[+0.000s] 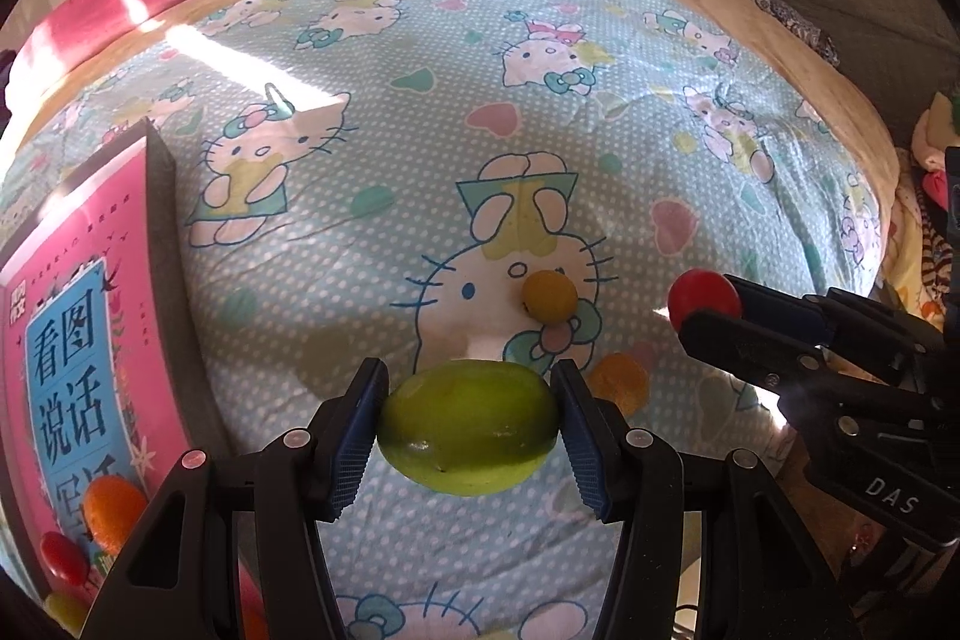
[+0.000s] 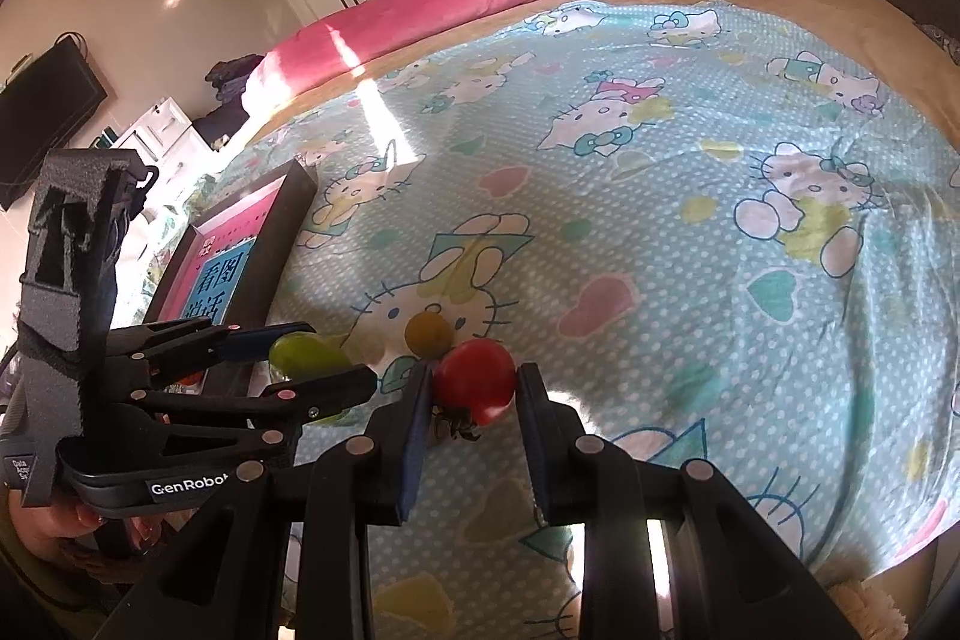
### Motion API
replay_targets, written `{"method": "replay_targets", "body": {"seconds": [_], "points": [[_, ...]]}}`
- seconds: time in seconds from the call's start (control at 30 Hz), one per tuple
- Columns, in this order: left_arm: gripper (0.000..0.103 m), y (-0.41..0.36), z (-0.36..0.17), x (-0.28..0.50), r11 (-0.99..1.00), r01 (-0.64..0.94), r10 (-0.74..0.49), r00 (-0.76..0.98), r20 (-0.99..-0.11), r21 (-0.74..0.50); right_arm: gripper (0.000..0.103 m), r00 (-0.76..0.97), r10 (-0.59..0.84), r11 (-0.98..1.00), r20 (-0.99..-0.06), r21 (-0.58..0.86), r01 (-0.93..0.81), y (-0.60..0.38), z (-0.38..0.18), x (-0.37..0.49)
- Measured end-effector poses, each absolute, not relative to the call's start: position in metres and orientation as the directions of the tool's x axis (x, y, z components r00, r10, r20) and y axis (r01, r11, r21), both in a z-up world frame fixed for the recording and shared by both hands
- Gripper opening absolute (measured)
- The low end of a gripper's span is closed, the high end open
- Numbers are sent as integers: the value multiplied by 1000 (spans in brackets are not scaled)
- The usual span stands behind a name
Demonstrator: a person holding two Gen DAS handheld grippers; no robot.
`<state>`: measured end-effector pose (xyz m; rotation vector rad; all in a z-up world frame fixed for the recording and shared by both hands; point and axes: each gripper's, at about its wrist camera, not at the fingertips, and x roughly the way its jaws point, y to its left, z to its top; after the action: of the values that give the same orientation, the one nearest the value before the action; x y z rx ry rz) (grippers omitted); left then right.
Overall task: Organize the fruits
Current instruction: 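Lift and carry the green apple and red tomato over the pink tray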
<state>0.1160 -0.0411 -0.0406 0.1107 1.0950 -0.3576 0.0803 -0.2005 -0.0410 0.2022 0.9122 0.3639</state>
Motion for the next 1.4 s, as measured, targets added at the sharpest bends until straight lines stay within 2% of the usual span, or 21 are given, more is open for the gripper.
{"method": "replay_targets", "body": {"seconds": [1.03,1.4], "points": [[58,-4,-4,89,948,292,-257,464,-847,-128,29,616,388,919,-685,241,-311,-163,-17,53],[58,24,13,73,961,246,-238,505,-830,-126,29,631,438,895,-641,248,-370,-139,4,40]]}}
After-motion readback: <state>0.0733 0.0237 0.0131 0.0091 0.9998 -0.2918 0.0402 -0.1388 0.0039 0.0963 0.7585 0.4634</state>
